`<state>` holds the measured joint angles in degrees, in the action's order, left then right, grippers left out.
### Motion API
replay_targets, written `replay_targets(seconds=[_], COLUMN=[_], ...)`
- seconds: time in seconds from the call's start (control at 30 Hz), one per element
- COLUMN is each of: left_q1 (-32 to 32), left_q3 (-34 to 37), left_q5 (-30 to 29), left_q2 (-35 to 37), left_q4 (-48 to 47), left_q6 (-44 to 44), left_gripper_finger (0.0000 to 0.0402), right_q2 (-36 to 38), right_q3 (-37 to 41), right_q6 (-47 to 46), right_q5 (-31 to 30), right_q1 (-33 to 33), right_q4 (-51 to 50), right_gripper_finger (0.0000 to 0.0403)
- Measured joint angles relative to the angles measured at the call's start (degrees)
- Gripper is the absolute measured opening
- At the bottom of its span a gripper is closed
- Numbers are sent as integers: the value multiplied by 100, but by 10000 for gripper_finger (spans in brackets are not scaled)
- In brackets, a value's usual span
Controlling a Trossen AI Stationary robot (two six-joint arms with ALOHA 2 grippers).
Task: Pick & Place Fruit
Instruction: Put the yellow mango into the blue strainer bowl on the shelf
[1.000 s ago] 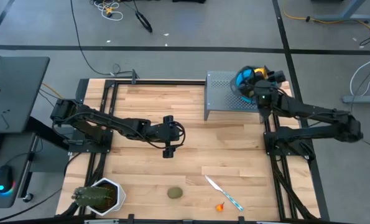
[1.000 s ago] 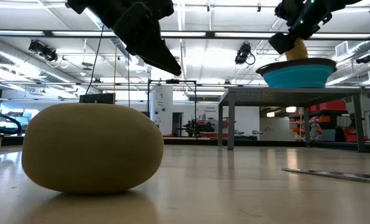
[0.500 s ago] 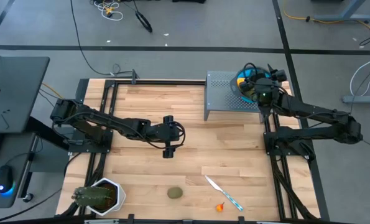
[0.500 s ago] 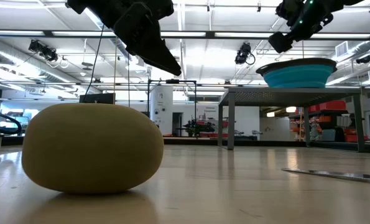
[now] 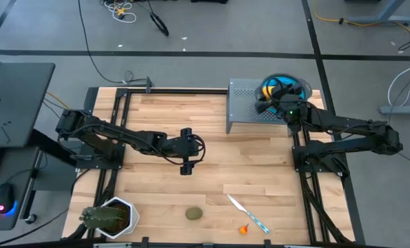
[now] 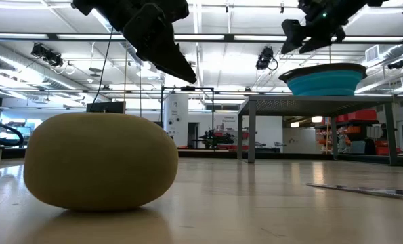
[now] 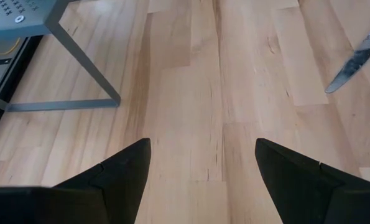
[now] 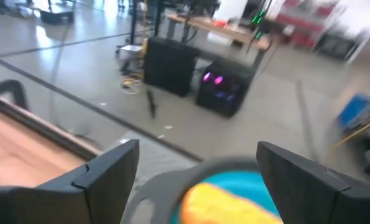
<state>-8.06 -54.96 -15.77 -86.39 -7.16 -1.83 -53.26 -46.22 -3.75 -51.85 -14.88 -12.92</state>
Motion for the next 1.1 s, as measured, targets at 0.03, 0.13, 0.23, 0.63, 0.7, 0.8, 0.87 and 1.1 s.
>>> replay_targets(seconds=[0.03,0.13,0.23,0.63,0.7,0.8,0.87,1.1], left_q1=[0,-2,-1,0,-2,-1,-2,0], left_q3=[-2,-2,-2,-2,-4,-4,-4,-4], left_q5=[0,3,2,2,0,0,2,17], left_q2=[0,0,0,2,2,2,2,2], left_q4=[-3,-55,-155,-241,-231,-234,-236,-240], left_q6=[17,107,121,77,51,-4,-3,-53], left_gripper_finger=[295,295,295,295,295,295,295,295], right_q2=[1,14,98,838,846,815,794,796], right_q3=[0,0,0,0,0,0,0,0], right_q6=[-248,-946,-1429,-2273,-2438,-2571,-2587,-2515], right_q5=[125,611,1274,2369,2534,2548,2550,2548], right_q1=[-36,-167,-262,-379,-458,-608,-700,-1137], right_q4=[-116,-436,-526,-1317,-1523,-1830,-1937,-1968], right_gripper_finger=[334,334,334,334,334,334,334,334])
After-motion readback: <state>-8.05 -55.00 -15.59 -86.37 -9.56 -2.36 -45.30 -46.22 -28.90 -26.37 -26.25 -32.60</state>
